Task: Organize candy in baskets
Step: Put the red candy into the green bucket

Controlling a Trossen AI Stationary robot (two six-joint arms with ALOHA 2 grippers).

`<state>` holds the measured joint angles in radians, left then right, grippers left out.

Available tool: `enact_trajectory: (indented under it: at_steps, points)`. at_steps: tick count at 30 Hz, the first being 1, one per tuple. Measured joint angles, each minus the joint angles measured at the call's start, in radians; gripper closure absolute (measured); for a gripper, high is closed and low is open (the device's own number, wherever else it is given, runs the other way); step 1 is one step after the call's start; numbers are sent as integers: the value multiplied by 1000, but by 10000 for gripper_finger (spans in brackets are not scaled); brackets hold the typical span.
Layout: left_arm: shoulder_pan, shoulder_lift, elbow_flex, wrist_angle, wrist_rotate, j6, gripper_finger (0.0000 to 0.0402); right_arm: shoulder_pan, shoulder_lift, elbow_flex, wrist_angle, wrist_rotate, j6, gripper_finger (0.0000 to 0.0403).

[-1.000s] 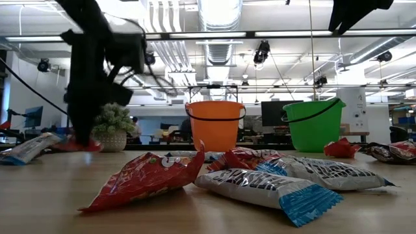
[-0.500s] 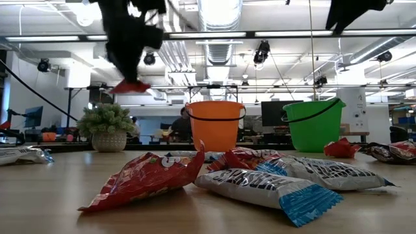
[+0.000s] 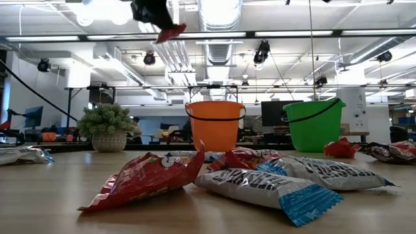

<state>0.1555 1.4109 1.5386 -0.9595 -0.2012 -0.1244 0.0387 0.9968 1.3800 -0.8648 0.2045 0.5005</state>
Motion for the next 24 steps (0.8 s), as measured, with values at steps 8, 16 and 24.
enact_trajectory:
  at_steps: [8,16,24]
  points:
    - [0,0,91,146,-2,60,400,-27,52,0,113,-29,-54,243]
    - [19,0,96,291,-2,89,400,-39,142,0,276,-30,-140,243]
    - [19,16,86,451,1,86,400,-60,218,0,411,-29,-221,243]
